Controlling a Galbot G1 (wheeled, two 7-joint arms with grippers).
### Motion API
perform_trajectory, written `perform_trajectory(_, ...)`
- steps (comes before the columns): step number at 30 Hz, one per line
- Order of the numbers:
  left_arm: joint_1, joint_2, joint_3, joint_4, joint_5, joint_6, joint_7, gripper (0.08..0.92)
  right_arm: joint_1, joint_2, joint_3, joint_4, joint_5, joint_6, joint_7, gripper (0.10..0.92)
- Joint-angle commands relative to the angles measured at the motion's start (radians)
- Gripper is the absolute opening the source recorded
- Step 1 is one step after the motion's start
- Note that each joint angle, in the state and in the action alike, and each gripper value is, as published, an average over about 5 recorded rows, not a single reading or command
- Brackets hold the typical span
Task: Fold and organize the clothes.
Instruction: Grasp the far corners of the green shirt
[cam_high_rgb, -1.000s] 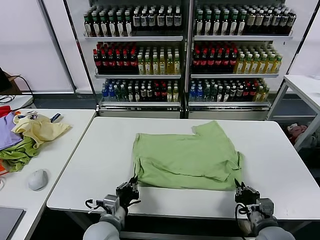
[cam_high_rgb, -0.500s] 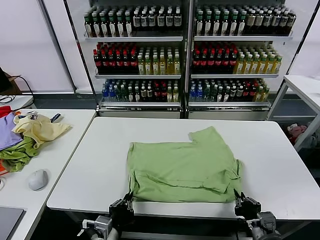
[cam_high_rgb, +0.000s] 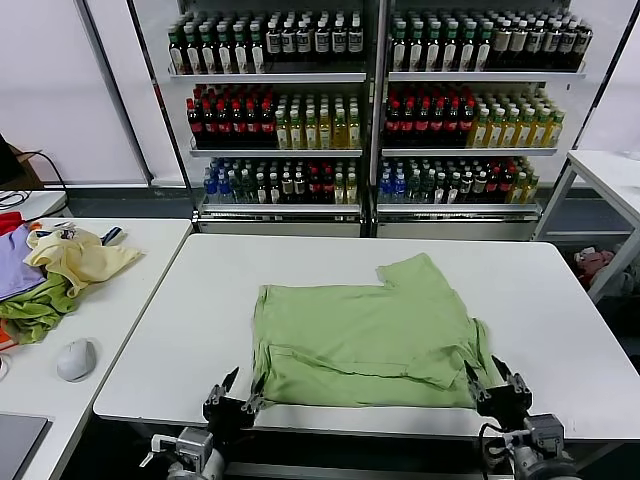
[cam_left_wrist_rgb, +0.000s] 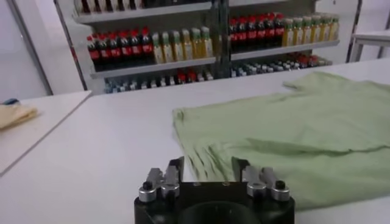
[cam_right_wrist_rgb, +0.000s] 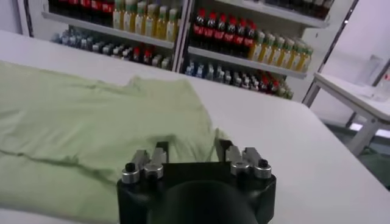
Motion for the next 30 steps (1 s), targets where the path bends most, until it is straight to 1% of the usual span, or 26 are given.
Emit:
perform_trajectory(1, -0.281, -0.021, 0.021, 0.147, -0.097, -0.030, -0.022, 0.650, 0.373, -0.036, -0.110, -0.222, 0.065, -0.017, 0.030, 0.731)
perform_trajectory(3, -0.343, -0.028, 0.035, 0.196, -0.126, -0.026, -0.028, 0.710, 0.470, -0.027, -0.167, -0.303, 0.066, -0.026, 0.037, 0.782)
perform_trajectory(5, -0.409, -0.034, 0.049, 0.246, -0.155, -0.018, -0.033, 0.759, 0.566, -0.017, -0.223, -0.376, 0.068, -0.035, 0.041, 0.810)
perform_trajectory(7, -0.480, -0.041, 0.067, 0.302, -0.183, -0.007, -0.037, 0.800, 0.661, -0.003, -0.274, -0.453, 0.071, -0.045, 0.044, 0.819)
perform_trajectory(9, -0.545, -0.049, 0.084, 0.360, -0.202, 0.002, -0.041, 0.817, 0.735, 0.013, -0.313, -0.525, 0.073, -0.053, 0.048, 0.822)
perform_trajectory(13, -0.658, -0.076, 0.120, 0.484, -0.222, 0.021, -0.048, 0.822, 0.842, 0.050, -0.365, -0.664, 0.071, -0.063, 0.051, 0.823)
perform_trajectory(18, -0.760, -0.108, 0.170, 0.631, -0.219, 0.044, -0.057, 0.823, 0.942, 0.089, -0.403, -0.792, 0.060, -0.072, 0.045, 0.823)
perform_trajectory(23, -0.816, -0.137, 0.196, 0.737, -0.201, 0.055, -0.074, 0.823, 1.013, 0.128, -0.420, -0.903, 0.045, -0.079, 0.036, 0.823)
perform_trajectory(30, -0.859, -0.164, 0.211, 0.826, -0.200, 0.070, -0.081, 0.823, 1.075, 0.181, -0.418, -1.050, 0.000, -0.079, 0.026, 0.823)
